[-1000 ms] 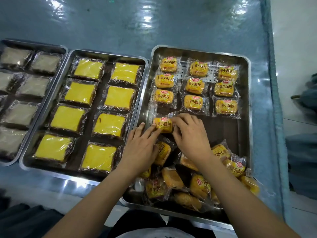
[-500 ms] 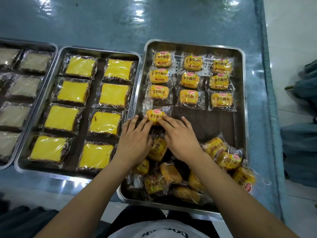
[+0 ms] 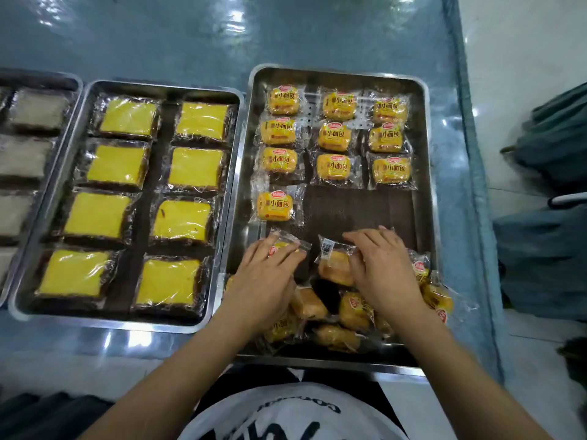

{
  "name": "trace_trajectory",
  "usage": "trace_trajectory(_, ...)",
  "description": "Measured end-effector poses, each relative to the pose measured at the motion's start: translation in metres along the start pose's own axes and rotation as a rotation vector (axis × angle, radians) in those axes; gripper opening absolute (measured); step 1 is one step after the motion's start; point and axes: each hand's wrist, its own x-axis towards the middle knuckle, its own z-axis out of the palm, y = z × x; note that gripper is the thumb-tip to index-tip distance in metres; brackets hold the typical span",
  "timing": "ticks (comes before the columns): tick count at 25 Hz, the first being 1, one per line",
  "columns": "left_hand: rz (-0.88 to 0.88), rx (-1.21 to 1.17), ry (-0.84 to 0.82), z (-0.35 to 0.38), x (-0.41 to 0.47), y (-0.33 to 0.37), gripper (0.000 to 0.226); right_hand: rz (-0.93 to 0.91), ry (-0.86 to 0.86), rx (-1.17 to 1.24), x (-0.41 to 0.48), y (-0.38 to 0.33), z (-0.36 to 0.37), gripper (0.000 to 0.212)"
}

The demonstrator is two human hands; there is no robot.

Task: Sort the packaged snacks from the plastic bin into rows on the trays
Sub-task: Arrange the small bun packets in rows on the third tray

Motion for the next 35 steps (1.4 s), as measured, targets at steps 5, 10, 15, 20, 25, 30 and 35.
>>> trace_trajectory(5, 0.137, -0.011, -0.071, 0.005, 0.004, 0.029, 0.049, 0.048, 0.082, -0.125, -0.03, 0.003, 0.005, 0.017)
trace_trajectory(10, 0.128, 0.027, -0.158, 0.009, 0.01, 0.039, 0.054, 0.093, 0.079, -0.188, -0.044, 0.007, 0.017, 0.038)
trace_trajectory(15, 0.113, 0.026, -0.161, 0.012, 0.006, 0.04, 0.055, 0.138, 0.084, -0.174, -0.048, 0.0, 0.02, 0.036)
trace_trajectory(20, 0.088, -0.115, -0.124, 0.008, 0.006, 0.037, 0.057, 0.034, 0.142, 0.055, -0.049, -0.015, 0.015, 0.04)
trace_trajectory(25, -0.01, -0.037, -0.068, -0.004, -0.006, 0.02, 0.049, -0.17, 0.078, 0.245, -0.04, -0.043, 0.005, 0.043)
trace_trajectory(30, -0.236, 0.012, 0.077, -0.013, -0.025, -0.002, 0.037, -0.129, 0.025, 0.334, -0.042, -0.042, 0.015, 0.042)
trace_trajectory(35, -0.124, 0.01, 0.067, -0.013, -0.026, -0.002, 0.038, -0.093, 0.098, 0.169, -0.035, -0.027, 0.026, 0.034)
